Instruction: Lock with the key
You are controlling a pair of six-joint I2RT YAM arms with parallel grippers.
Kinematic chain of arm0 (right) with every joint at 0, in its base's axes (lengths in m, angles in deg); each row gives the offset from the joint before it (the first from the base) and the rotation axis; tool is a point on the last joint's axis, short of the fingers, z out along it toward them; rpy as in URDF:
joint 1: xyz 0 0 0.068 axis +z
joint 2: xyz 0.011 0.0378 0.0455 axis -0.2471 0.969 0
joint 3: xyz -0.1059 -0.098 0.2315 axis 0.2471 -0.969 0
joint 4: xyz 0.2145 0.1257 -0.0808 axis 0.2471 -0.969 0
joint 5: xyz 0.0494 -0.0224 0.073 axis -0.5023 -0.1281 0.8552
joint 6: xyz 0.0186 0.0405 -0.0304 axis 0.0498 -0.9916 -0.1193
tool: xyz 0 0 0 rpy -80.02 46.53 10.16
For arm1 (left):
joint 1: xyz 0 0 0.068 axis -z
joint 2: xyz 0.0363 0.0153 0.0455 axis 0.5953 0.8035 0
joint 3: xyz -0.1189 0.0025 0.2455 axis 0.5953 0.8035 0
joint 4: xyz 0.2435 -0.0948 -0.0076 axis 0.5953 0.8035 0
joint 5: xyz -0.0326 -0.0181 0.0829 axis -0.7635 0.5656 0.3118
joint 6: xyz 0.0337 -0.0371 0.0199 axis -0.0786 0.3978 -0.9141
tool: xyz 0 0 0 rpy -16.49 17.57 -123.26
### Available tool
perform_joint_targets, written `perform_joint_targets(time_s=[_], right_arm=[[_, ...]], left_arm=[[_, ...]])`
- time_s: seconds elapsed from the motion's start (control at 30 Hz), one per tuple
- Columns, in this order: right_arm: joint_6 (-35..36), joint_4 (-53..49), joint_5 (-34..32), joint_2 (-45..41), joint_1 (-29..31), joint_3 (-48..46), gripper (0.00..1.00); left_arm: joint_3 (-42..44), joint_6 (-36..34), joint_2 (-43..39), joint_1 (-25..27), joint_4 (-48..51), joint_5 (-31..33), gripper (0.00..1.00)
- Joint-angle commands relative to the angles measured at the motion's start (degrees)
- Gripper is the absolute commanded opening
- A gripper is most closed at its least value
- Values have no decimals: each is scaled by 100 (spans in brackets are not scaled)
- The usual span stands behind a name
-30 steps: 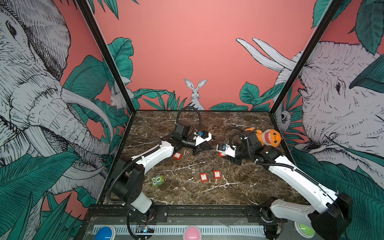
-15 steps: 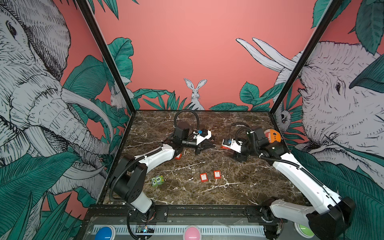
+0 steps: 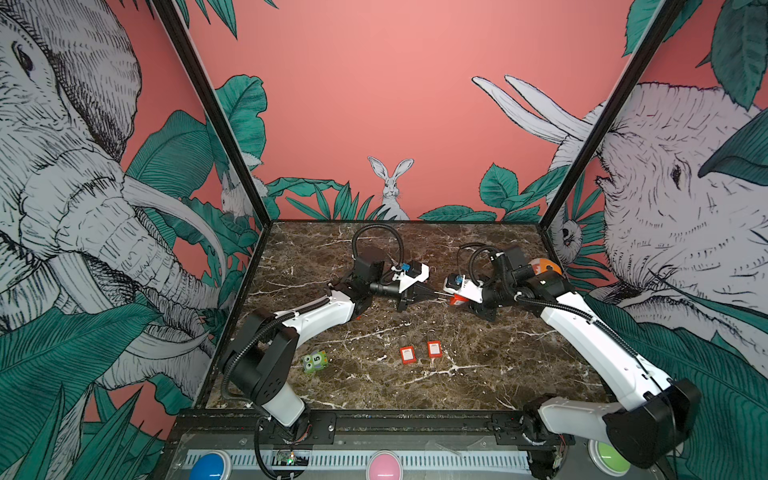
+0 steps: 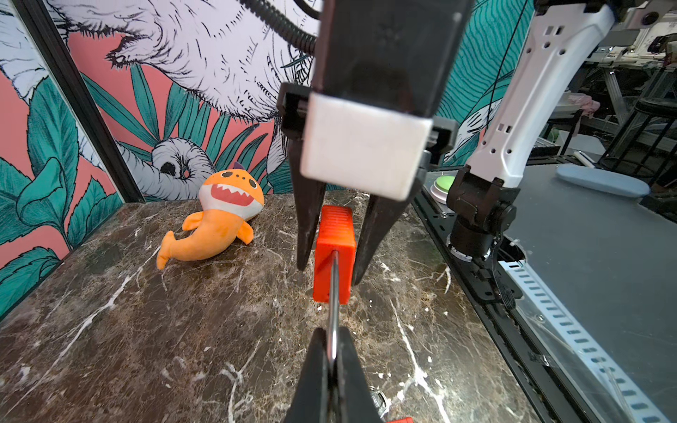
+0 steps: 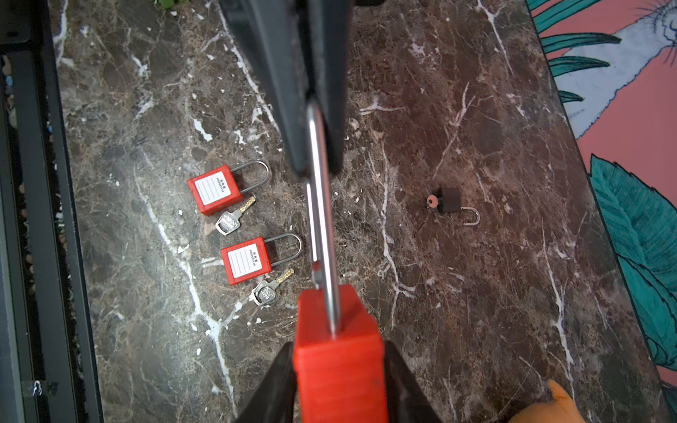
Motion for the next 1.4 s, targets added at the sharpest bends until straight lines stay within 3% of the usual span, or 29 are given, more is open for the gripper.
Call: perform_joint_targets(time_s=[0.0, 0.33, 0.9, 1.1, 1.23, 1.37], right_arm=[[109, -194, 318, 3, -31, 170, 31], [168, -279, 643, 89, -32, 289, 15], [214, -254, 1303, 485, -40, 648, 13], [241, 133, 980, 461, -40, 584, 14], [192, 508, 922, 406, -35, 541, 16], [144, 519, 588, 217, -57, 501, 40]], left_arm=[[40, -37, -58, 20, -178, -143, 0], [28, -186, -41, 104, -73, -29, 0], [28, -1100, -59, 652, -61, 732, 0], [-131, -803, 73, 657, 52, 356, 0], [-213, -115, 386, 651, -361, 67, 0], [63, 397, 440, 537, -1429, 208, 0]])
